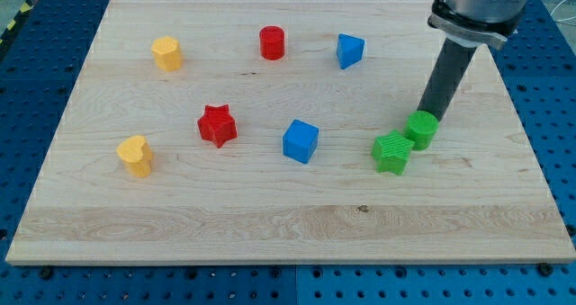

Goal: Push the blue triangle slightly down

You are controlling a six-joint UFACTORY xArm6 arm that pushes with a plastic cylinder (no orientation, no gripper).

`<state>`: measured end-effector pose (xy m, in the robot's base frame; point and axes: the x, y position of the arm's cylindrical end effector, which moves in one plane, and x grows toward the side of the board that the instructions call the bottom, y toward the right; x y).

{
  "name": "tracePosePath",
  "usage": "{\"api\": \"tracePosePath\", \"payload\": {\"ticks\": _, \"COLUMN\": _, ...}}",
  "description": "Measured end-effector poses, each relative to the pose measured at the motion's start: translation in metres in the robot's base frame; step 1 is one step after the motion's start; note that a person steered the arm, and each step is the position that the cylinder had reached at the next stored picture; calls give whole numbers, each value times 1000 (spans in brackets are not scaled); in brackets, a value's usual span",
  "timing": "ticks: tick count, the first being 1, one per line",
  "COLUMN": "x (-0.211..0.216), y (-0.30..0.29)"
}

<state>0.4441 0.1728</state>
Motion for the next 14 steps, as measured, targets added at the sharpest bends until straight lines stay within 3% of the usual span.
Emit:
{"api": "tracePosePath", "payload": {"ticks": 3, "x": -9, "y": -11}}
{"api": "tracePosePath", "payload": {"ticks": 6, "x": -124, "y": -38}}
{"api": "tracePosePath", "payload": {"ticks": 7, "x": -144, "y": -57}}
{"api": "tracePosePath", "payload": {"ticks": 9, "x": -141, "y": -86}}
{"api": "tracePosePath", "payload": {"ticks": 14, "x": -88, "y": -112}}
